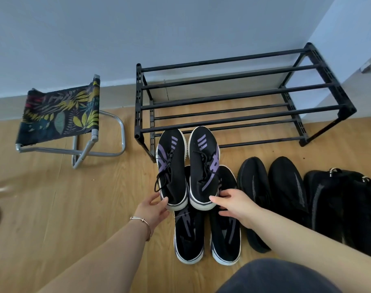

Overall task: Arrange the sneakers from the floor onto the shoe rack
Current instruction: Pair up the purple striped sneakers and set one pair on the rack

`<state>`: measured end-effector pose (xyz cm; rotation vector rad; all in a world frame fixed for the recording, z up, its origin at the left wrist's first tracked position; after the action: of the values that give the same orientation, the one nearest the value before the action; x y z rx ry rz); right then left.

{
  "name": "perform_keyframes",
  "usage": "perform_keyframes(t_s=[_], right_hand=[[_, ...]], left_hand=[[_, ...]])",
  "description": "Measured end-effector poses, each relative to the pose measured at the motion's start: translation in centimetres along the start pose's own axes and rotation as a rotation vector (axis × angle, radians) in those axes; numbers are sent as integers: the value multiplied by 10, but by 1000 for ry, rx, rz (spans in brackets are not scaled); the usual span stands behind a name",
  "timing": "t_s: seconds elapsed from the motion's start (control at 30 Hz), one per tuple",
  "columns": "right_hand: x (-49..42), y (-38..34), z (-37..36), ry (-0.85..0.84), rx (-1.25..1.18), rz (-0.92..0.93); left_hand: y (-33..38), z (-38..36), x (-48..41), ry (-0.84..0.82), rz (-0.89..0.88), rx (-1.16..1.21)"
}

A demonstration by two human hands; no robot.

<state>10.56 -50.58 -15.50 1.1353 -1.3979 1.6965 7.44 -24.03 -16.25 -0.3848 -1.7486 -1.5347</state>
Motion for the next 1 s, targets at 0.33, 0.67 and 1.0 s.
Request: perform_keyframes(t_s=[0.33,0.67,1.0], right_hand=[[5,7,-7,117,-29,76],[-4,-1,-6,182,-111,151],[-31,-63,15,133,-315,136]], left_hand=[[1,-3,5,-7,-25,33],[4,-8,-3,-34,-32,58],[56,-34,-45,-17,-78,32]])
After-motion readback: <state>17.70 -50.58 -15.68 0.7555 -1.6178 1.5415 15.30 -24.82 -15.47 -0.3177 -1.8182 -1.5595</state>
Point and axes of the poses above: each hand's wrist, its own x-axis away from the middle knuckle, its own z-axis out of the back of the hand, y = z × x, the point moved 1 cm from there along -x, towards the middle knuckle, and after that the axes turned 12 degrees about -z, right-handed, at the moved point
